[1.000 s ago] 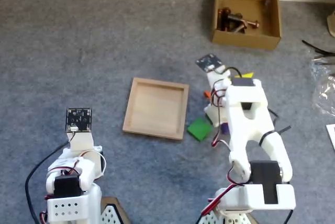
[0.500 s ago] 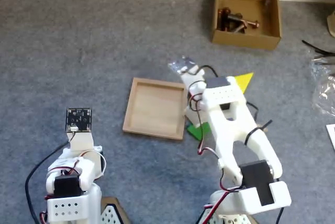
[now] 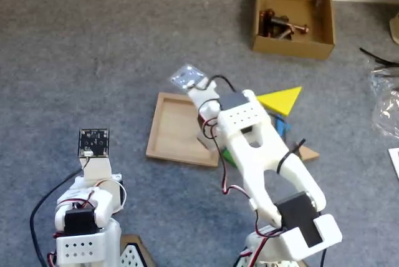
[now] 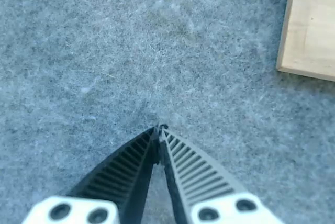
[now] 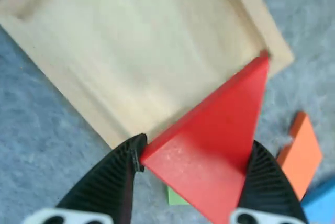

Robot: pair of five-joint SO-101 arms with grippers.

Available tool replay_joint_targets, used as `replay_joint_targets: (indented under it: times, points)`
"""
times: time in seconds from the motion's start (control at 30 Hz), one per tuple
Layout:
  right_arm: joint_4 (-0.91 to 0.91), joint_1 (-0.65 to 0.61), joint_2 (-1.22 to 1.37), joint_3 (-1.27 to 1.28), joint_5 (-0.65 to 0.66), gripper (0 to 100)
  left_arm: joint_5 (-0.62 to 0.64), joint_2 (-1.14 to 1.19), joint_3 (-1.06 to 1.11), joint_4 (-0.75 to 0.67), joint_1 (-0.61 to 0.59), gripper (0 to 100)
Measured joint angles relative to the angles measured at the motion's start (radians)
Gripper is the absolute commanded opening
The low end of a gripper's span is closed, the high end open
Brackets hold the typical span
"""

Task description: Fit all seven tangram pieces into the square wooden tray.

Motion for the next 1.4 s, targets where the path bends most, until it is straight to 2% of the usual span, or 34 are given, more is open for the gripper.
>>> replay_joint_targets:
  times: [0.3,0.43,0.7,1.07,1.4]
  points:
    - [0.000,-0.098,0.002,-0.017,0.003,19.4,0.000,0.000,0.000,0.000,0.000,0]
    - [0.000,-0.114,0.002,-0.017,0.052,19.4,0.000,0.000,0.000,0.000,0.000,0]
    - [-0.028,-0.115,0.002,-0.017,0.052,19.4,0.000,0.000,0.000,0.000,0.000,0]
    - [-0.097,-0.115,0.002,-0.017,-0.269,19.4,0.000,0.000,0.000,0.000,0.000,0]
    - [-0.285,-0.141,0.002,0.044,-0.371,19.1,0.000,0.000,0.000,0.000,0.000,0]
